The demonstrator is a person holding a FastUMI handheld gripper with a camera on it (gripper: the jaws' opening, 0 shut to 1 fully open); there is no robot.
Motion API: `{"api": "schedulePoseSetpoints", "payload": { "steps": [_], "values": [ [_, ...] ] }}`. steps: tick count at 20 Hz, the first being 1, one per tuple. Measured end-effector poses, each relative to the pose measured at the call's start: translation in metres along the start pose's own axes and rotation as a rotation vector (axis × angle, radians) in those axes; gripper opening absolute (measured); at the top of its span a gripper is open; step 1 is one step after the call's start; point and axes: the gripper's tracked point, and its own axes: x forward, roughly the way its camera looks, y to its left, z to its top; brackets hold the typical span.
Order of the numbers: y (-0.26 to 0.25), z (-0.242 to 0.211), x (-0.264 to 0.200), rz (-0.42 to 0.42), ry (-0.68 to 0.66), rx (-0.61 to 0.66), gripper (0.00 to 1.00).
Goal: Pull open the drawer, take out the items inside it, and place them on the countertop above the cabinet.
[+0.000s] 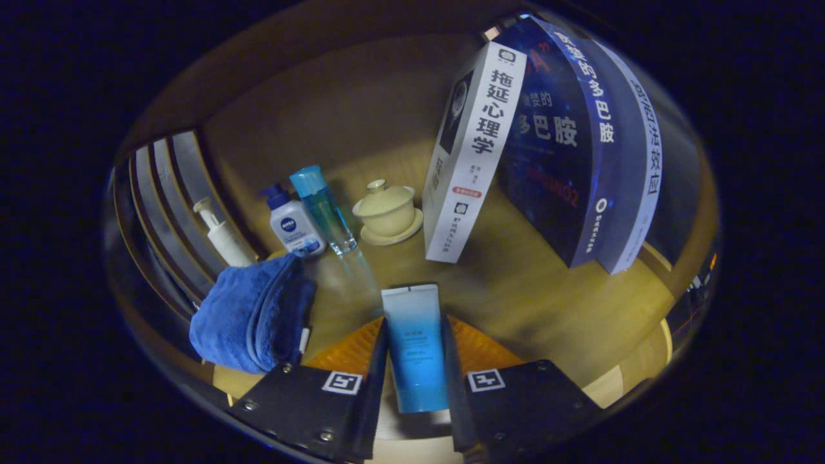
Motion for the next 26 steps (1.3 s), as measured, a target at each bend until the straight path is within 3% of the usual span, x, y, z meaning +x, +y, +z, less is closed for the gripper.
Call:
{"api": "schedulePoseSetpoints", "payload": {
  "steps": [5, 10, 17, 26],
  "values": [
    [0.003, 0.005, 0.001, 0.015, -0.042, -0.034, 0.46],
    [0.015, 0.031, -0.042, 0.028, -0.168, -0.097, 0.98],
    [0.017, 0.036, -0.166, -0.059, -0.402, -0.159, 1.00],
    [0.008, -0.038, -0.285, -0.093, -0.541, -0.084, 0.99]
  ]
}}
